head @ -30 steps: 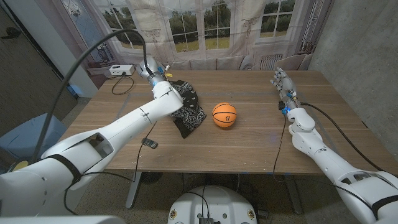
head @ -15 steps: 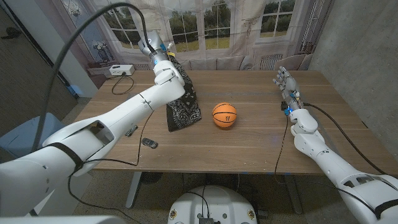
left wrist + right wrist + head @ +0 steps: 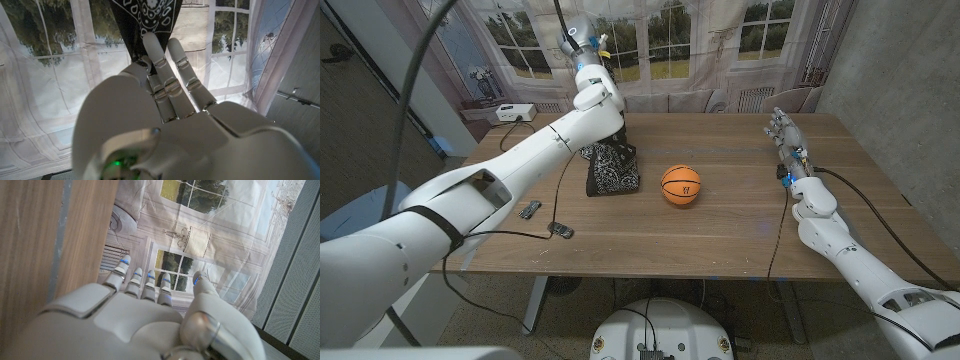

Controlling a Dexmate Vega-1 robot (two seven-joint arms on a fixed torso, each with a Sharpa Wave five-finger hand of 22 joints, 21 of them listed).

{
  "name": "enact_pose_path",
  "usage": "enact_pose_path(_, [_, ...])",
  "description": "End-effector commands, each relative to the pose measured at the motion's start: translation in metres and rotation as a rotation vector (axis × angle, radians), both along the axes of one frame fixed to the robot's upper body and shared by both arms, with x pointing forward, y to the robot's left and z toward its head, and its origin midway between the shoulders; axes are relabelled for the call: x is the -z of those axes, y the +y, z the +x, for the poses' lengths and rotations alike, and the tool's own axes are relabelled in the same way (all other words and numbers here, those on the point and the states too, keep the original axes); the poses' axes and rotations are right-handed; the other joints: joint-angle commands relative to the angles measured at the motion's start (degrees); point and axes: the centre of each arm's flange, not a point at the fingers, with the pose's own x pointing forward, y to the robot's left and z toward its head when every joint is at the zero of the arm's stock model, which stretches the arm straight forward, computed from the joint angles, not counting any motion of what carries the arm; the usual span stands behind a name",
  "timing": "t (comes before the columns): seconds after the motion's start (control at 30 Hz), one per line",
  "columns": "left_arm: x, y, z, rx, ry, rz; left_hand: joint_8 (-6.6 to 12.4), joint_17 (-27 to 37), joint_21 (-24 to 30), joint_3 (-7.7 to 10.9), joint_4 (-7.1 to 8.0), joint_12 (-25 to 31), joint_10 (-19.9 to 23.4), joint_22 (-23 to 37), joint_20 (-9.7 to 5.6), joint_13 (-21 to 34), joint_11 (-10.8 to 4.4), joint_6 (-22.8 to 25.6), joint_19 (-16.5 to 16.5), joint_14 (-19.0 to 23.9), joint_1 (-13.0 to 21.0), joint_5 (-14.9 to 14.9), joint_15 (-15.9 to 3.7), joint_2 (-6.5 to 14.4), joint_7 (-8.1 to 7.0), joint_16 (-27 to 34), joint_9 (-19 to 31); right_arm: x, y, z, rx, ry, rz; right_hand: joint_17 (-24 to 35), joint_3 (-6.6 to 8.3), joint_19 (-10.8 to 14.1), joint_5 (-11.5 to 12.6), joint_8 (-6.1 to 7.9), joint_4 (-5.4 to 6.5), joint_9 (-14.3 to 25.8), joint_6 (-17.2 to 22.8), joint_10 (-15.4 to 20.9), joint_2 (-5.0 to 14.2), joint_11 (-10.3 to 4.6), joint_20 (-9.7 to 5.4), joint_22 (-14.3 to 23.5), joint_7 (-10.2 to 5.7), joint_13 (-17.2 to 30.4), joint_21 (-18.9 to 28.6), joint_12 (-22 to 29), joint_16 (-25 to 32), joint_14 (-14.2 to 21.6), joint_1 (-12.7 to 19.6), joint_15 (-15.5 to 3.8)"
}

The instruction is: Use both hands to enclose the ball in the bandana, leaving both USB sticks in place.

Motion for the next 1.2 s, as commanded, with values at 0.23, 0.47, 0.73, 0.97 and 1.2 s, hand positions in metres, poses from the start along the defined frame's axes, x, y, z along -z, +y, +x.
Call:
enact_pose_path(0.23, [-0.082,-0.075,0.009,0.124,0.015,0.143,0.54,0.8,1.4,0.41,0.37,10.5,0.3,-0.2,-0.84,26.2,-1.24,-0.2,-0.8,-0.6,-0.4,0.0,-1.24,0.3,-0.17,-0.5,0.3,0.014,-0.005,-0.011,0.003,-0.009,0.023,0.1,0.46,0.6,0.2,0.29,-0.19,0.1,0.9,1.1,-0.15,-0.05,0.07,0.2,0.15,0.1,0.4,0.4,0.2,0.8,1.0,0.06])
enact_pose_path(0.47, [-0.108,-0.109,0.012,0.146,0.002,0.204,0.53,1.2,2.2,0.56,0.40,10.6,0.4,-0.4,-0.84,26.9,-1.34,-0.1,-1.2,-0.7,-0.6,0.0,-1.25,0.3,-0.16,-0.8,0.2,0.022,-0.008,-0.017,0.008,-0.007,0.037,0.1,0.53,0.6,0.1,0.22,-0.23,0.1,1.1,1.2,-0.21,0.05,0.05,0.3,0.25,0.1,0.4,0.4,0.2,0.9,1.2,0.08])
enact_pose_path(0.73, [-0.133,-0.139,0.007,0.248,-0.025,0.226,0.57,1.7,3.0,0.76,0.39,10.3,0.3,-0.7,-0.89,27.3,-1.14,-0.3,-1.5,-0.6,-0.7,0.0,-1.25,0.2,-0.08,-1.1,0.3,0.026,-0.009,-0.022,0.016,-0.016,0.045,0.1,0.56,0.7,0.0,0.15,-0.24,0.1,1.2,1.3,-0.29,0.17,-0.02,0.3,0.22,0.1,0.4,0.4,0.2,1.0,1.4,0.06])
enact_pose_path(0.97, [-0.144,-0.162,0.001,0.410,-0.013,0.241,0.58,2.0,3.6,0.89,0.38,10.1,0.5,-1.0,-0.96,27.4,-1.38,-0.4,-1.8,-0.6,-0.8,0.0,-1.25,0.2,-0.17,-1.3,0.4,0.025,-0.007,-0.022,0.016,-0.016,0.043,0.1,0.57,0.8,0.0,0.05,-0.22,0.1,1.2,1.3,-0.34,0.22,-0.02,0.3,0.28,0.1,0.4,0.4,0.2,1.1,1.5,0.13])
enact_pose_path(1.2, [-0.151,-0.186,-0.012,0.664,0.075,0.322,0.60,2.3,4.1,1.02,0.41,10.0,0.4,-1.2,-0.91,27.7,-1.53,-0.6,-2.1,-0.8,-1.0,0.1,-1.22,0.1,-0.24,-1.6,0.6,0.024,-0.008,-0.024,0.032,-0.014,0.052,0.2,0.86,1.2,0.0,-0.07,-0.17,0.1,1.3,1.6,0.06,-0.06,-0.28,0.3,0.17,0.1,0.6,0.3,0.3,1.4,2.0,-0.08])
